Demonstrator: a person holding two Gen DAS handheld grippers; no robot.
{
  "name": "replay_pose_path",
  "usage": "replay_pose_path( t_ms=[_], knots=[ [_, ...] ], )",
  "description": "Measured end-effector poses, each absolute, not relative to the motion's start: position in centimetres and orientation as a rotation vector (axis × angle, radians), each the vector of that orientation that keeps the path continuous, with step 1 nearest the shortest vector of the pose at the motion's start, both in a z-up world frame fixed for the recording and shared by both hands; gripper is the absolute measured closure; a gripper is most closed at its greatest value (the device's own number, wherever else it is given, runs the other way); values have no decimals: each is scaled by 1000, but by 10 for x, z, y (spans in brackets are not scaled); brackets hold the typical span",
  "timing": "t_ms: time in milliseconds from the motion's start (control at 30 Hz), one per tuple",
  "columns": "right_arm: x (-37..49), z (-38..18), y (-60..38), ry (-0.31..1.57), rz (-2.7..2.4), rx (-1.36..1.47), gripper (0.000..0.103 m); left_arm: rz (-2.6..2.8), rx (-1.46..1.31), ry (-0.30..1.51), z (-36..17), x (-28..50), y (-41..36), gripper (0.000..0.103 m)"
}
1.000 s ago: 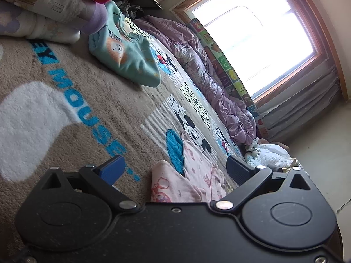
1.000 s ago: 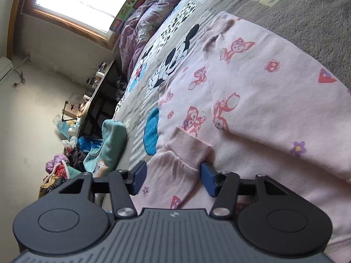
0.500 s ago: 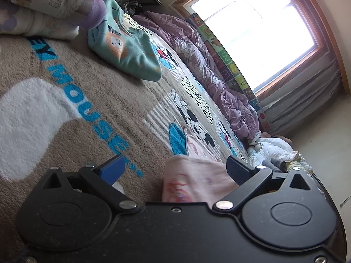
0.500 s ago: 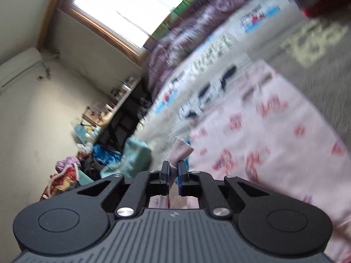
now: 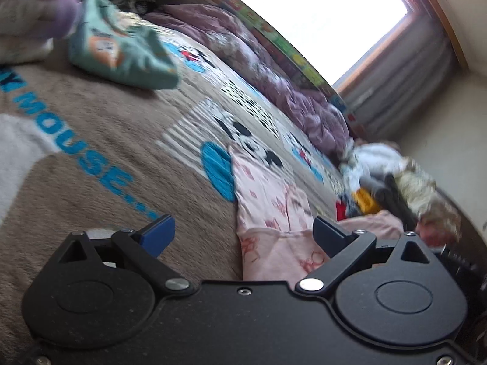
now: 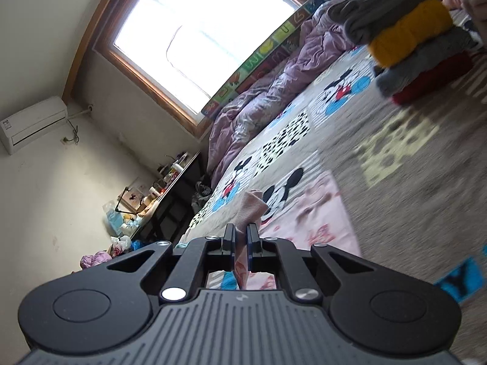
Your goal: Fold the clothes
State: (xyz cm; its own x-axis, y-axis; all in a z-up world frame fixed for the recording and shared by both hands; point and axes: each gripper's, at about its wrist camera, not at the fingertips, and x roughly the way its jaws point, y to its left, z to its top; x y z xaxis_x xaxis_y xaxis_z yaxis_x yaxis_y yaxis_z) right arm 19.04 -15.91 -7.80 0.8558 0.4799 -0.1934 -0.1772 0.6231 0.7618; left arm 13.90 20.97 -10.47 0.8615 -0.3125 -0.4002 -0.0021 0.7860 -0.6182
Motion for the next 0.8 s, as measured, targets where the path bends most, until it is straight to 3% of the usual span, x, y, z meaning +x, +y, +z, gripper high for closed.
replay_pose_path(
  t_ms=[100, 200, 800],
  knots=[
    [188, -82, -173, 397, 370, 828, 94, -211, -538, 532, -105, 140, 190, 21],
    [186, -86, -186, 389, 351, 841, 94, -243, -438, 545, -107, 142, 171, 23],
    [151, -103, -248, 336, 304, 891, 94, -557, -144, 570, -118, 142, 88, 23]
  ],
)
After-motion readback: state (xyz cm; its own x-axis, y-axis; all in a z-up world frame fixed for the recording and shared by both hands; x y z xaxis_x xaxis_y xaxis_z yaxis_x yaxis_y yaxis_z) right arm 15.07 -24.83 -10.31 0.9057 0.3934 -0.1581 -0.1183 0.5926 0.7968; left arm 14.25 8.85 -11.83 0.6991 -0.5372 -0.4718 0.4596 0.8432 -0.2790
